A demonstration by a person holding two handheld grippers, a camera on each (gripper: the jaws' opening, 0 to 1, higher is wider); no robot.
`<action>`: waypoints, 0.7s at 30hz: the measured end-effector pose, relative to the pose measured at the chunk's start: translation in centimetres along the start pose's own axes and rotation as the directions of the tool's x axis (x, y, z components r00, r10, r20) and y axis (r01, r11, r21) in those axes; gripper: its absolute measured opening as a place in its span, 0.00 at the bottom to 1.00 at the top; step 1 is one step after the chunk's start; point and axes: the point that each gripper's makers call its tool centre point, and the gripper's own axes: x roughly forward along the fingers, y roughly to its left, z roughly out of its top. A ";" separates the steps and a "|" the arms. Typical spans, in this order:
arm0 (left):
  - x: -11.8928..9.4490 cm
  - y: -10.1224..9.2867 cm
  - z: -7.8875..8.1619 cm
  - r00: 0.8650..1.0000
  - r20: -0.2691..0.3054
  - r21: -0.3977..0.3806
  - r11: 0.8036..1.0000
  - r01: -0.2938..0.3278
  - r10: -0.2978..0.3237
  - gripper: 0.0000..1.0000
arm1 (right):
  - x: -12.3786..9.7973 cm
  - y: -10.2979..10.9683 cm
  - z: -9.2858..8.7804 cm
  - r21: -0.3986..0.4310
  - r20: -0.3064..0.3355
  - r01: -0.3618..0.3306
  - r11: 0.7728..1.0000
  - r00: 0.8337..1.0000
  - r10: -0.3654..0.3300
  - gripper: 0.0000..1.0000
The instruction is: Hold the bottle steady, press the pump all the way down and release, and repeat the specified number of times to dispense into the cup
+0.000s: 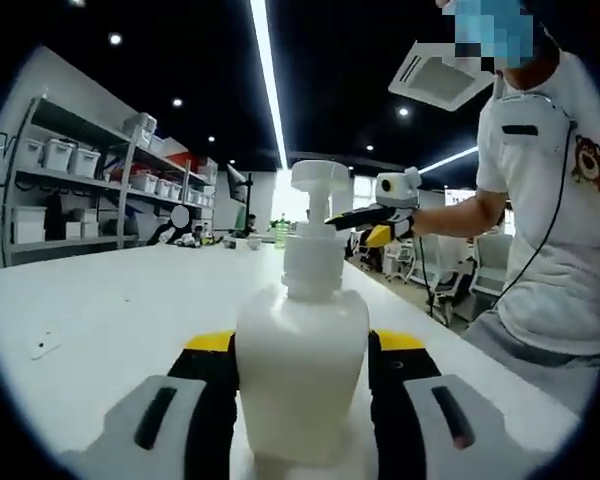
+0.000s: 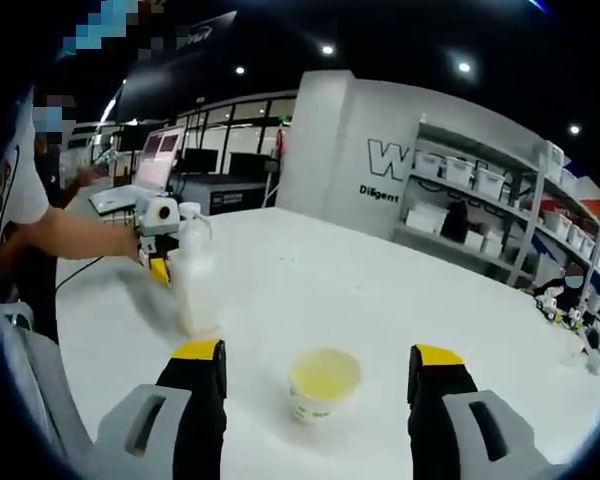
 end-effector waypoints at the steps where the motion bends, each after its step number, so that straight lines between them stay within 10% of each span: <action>1: 0.0 -0.1 0.0 1.000 0.000 0.001 1.000 0.007 -0.007 0.47 | 0.0 -0.2 0.1 -0.004 0.005 0.008 1.000 1.000 -0.008 0.73; 21: 3.2 0.0 -0.1 0.999 -0.010 0.037 0.998 0.044 -0.044 0.44 | -0.2 -1.3 1.3 -0.074 -0.002 -0.059 0.996 0.998 0.059 0.67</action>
